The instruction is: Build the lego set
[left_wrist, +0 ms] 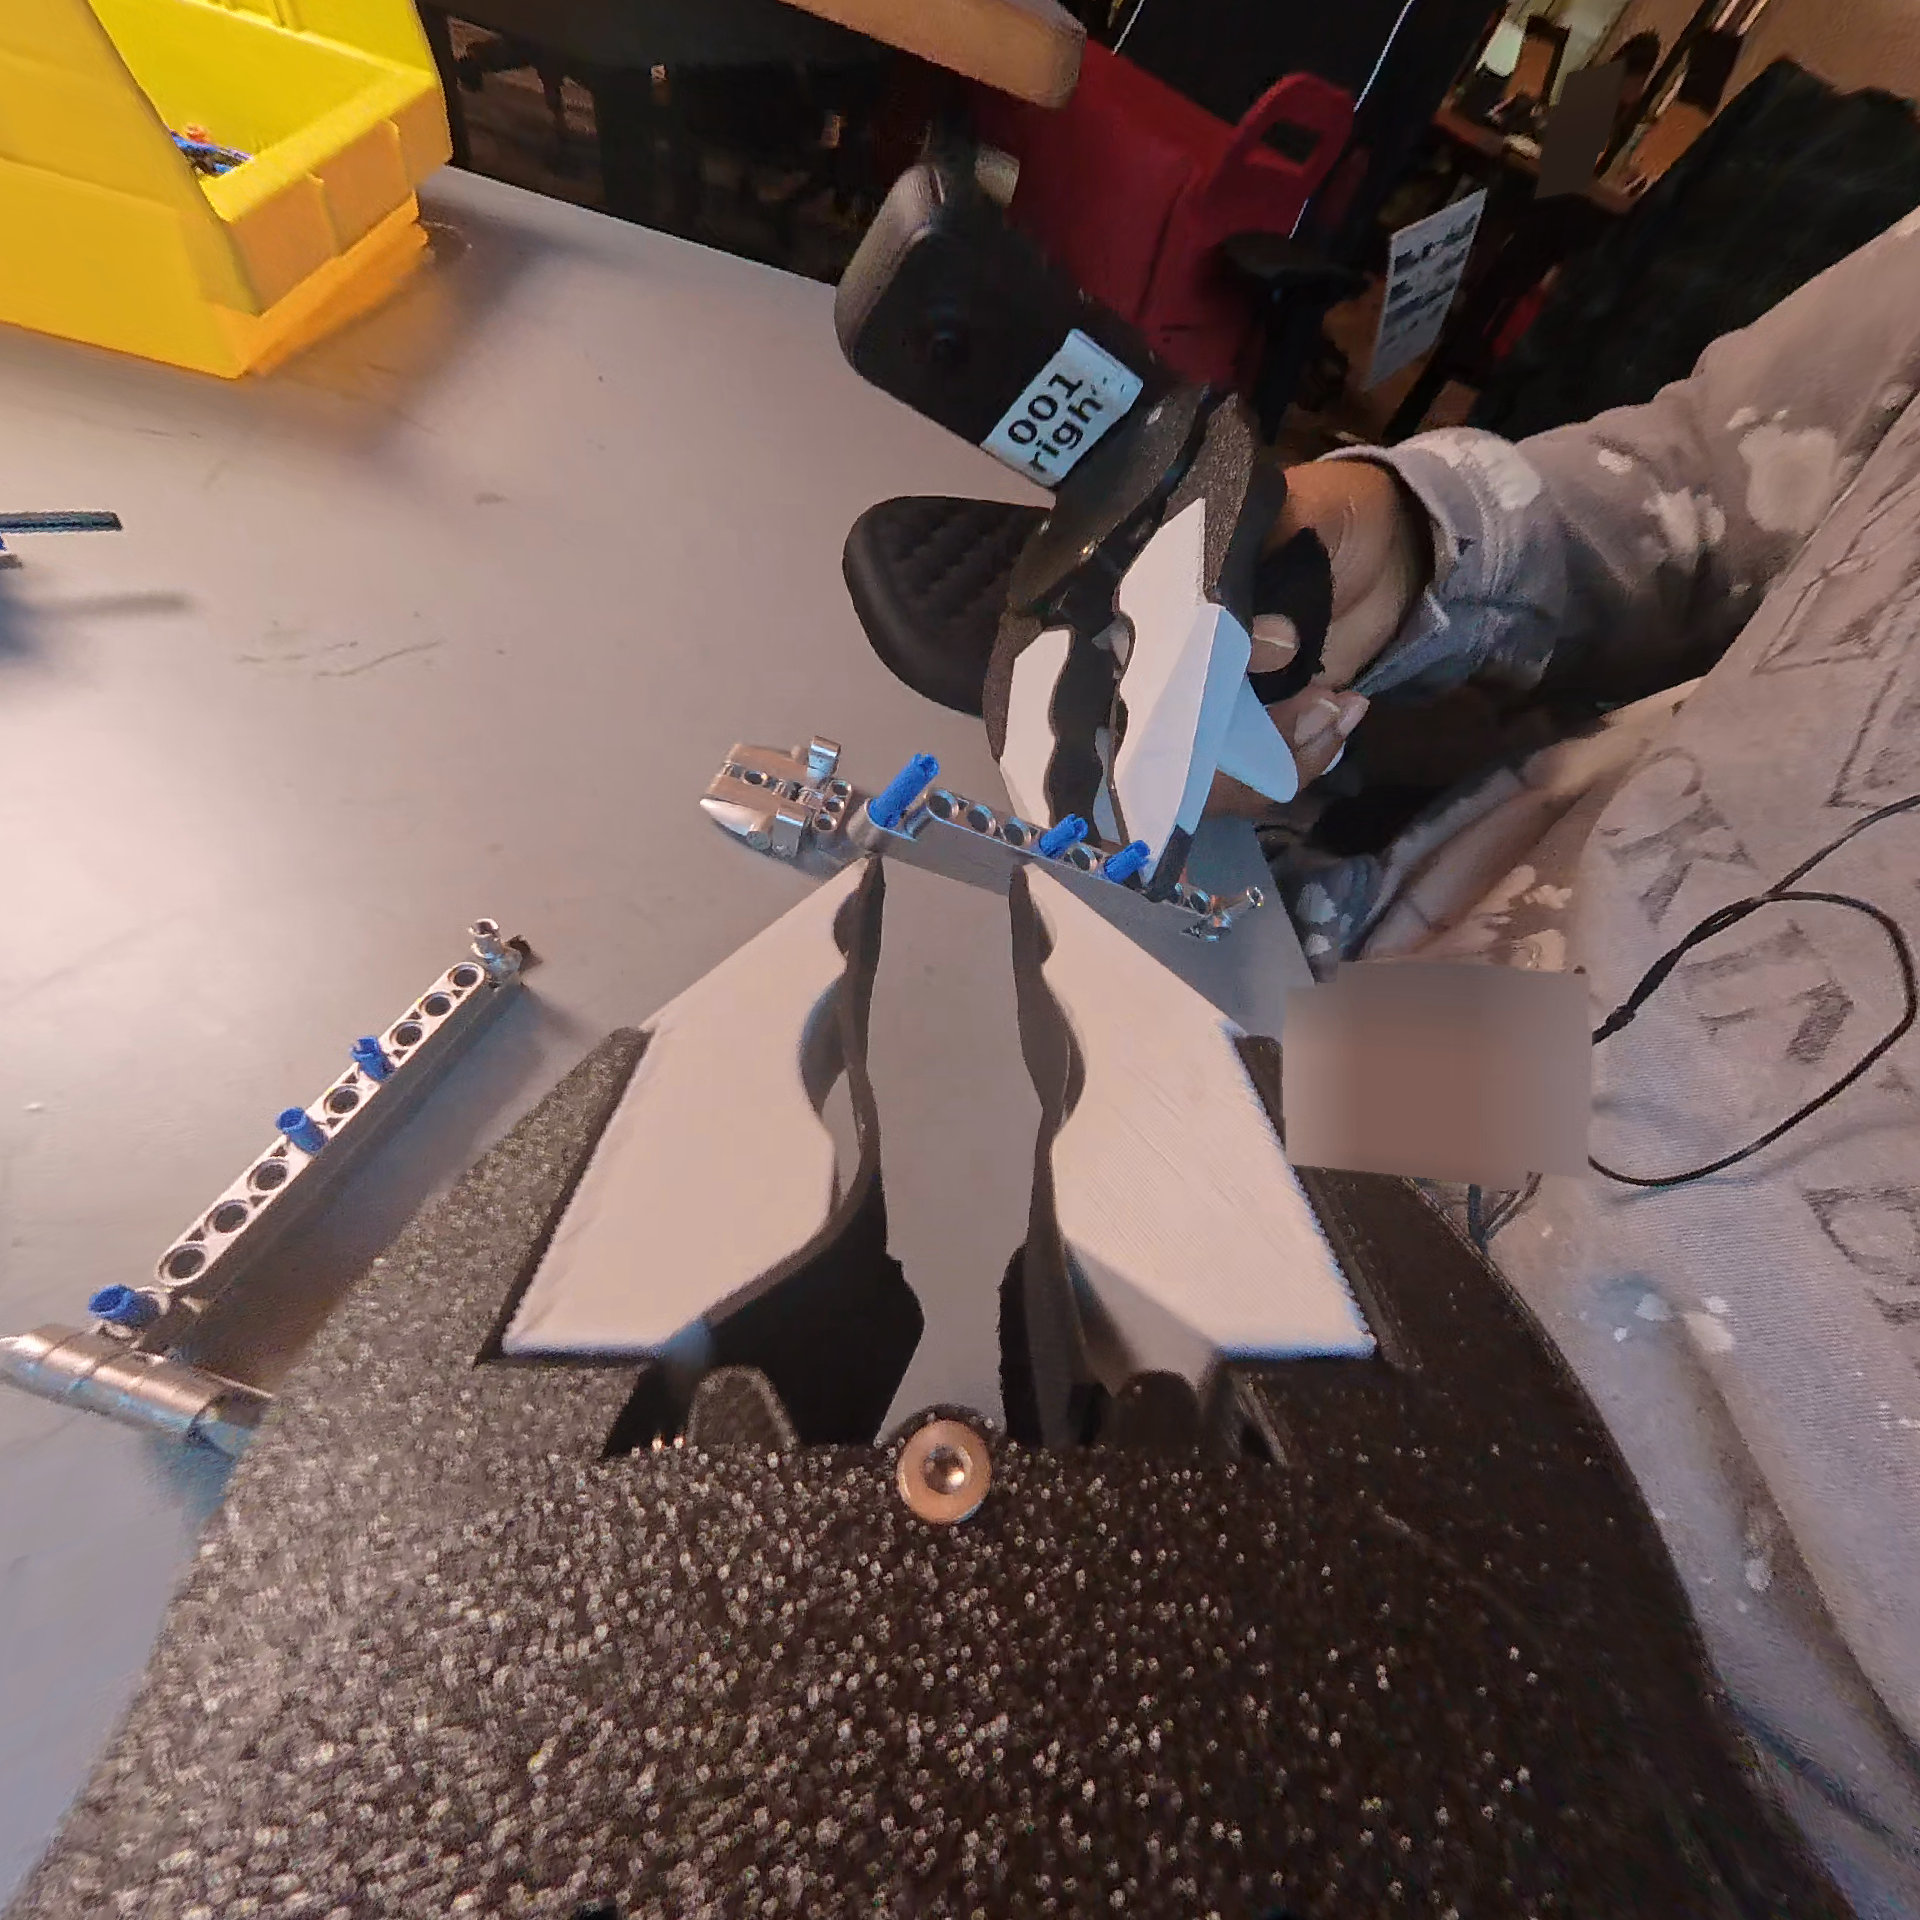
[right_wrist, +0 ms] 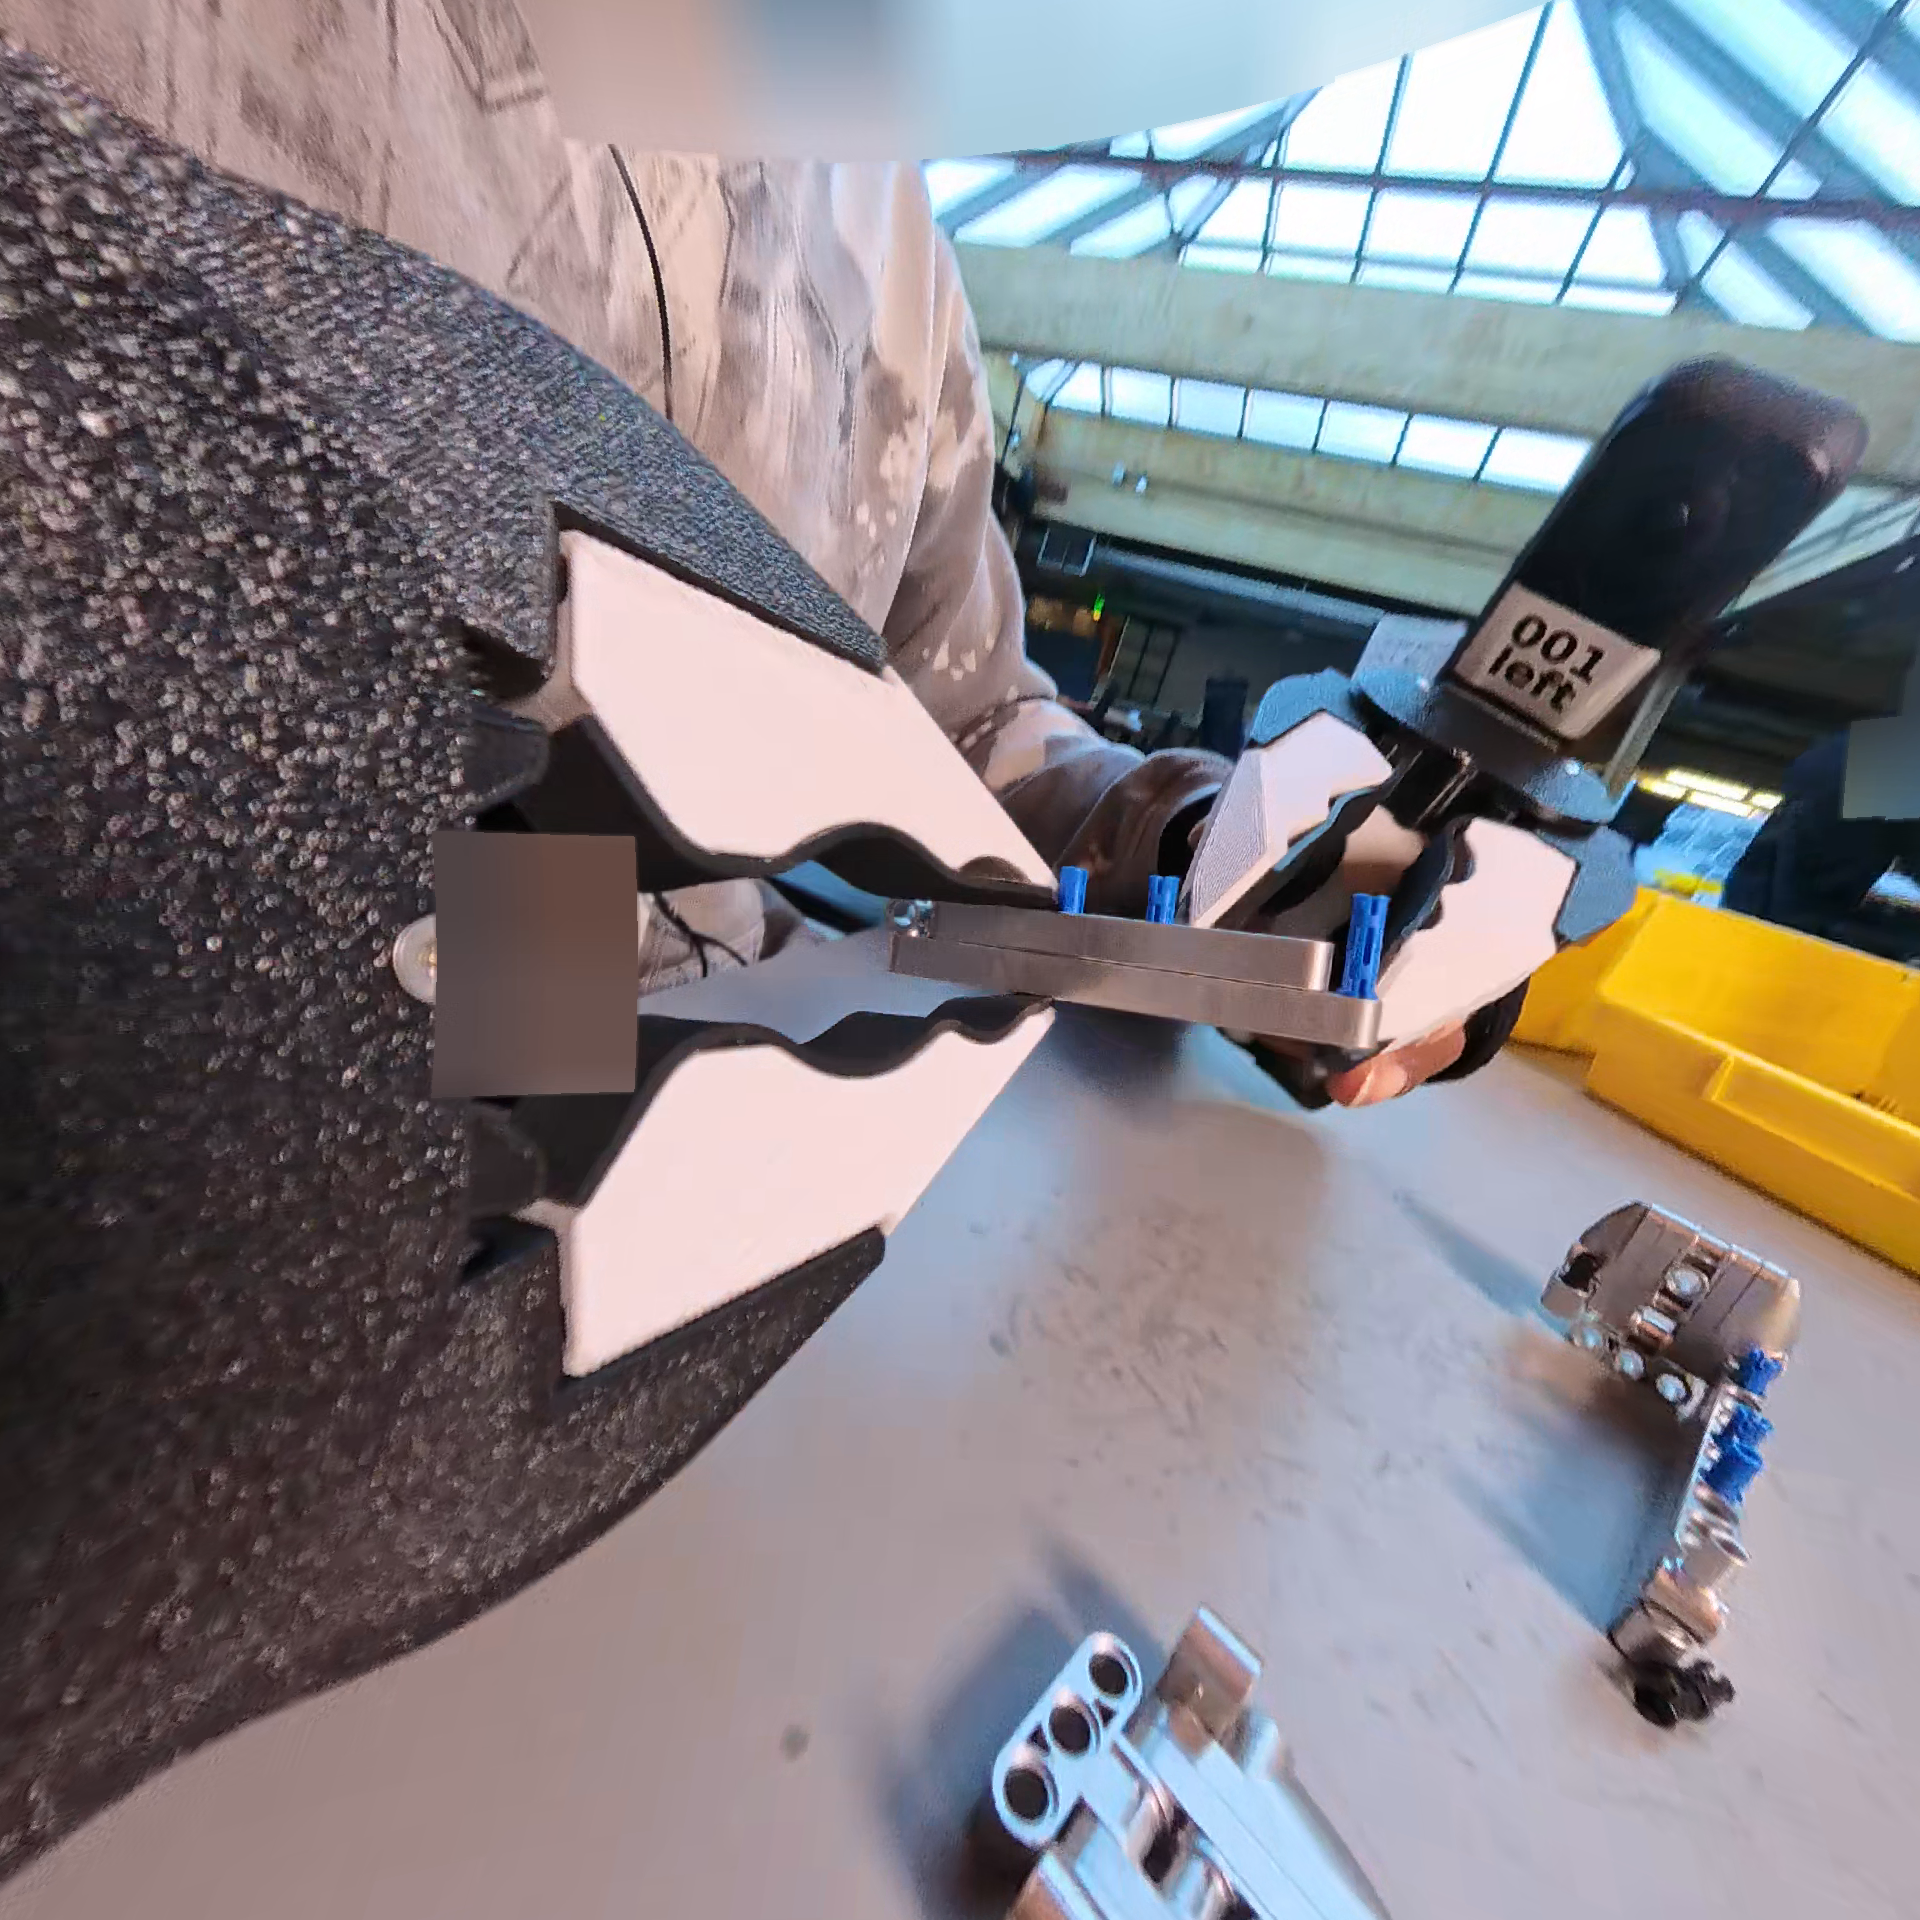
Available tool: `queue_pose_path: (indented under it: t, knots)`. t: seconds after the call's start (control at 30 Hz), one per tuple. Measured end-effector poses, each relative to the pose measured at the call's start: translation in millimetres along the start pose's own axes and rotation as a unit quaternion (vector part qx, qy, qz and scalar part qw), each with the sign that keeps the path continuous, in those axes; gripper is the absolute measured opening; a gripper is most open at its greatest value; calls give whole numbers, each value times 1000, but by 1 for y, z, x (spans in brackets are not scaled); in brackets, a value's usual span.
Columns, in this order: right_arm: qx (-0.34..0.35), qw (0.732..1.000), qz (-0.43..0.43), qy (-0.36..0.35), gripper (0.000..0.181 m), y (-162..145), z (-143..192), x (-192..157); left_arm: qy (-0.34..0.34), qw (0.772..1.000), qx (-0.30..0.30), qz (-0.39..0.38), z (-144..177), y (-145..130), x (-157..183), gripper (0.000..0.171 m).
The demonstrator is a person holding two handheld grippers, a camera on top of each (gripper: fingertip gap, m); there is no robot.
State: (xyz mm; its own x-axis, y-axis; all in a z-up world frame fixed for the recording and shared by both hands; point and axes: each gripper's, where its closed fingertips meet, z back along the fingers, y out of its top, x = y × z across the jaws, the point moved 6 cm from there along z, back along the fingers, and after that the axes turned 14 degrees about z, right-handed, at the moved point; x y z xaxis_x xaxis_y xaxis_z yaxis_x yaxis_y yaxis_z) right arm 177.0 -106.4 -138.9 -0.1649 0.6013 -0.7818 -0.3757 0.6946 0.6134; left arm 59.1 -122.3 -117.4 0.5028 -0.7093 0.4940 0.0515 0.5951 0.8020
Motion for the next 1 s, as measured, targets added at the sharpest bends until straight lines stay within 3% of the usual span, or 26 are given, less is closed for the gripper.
queue_pose_path:
  t: [0.17,0.3,0.37,0.57,0.67,0.87,1.0]
  knots:
    - [21,998,-21,64,14,-2,-3,-9,-84,992,32,88,1,6,3,33]
    - [8,997,-20,76,14,-7,-6,-12,-126,982,51,129,2,11,4,35]
    - [4,997,-21,77,14,-7,-7,-13,-118,984,34,125,-2,8,4,25]
    - [-14,998,-22,48,14,-12,-4,-4,-74,992,24,96,-4,6,2,21]
    - [-18,998,-32,41,15,-14,-2,-3,-37,997,18,59,-5,4,1,9]
    - [-20,998,-54,35,16,-18,0,0,33,999,0,-40,-11,-1,3,5]
    - [-30,999,-23,-11,21,-17,4,2,61,997,-25,-41,-14,-6,-3,2]
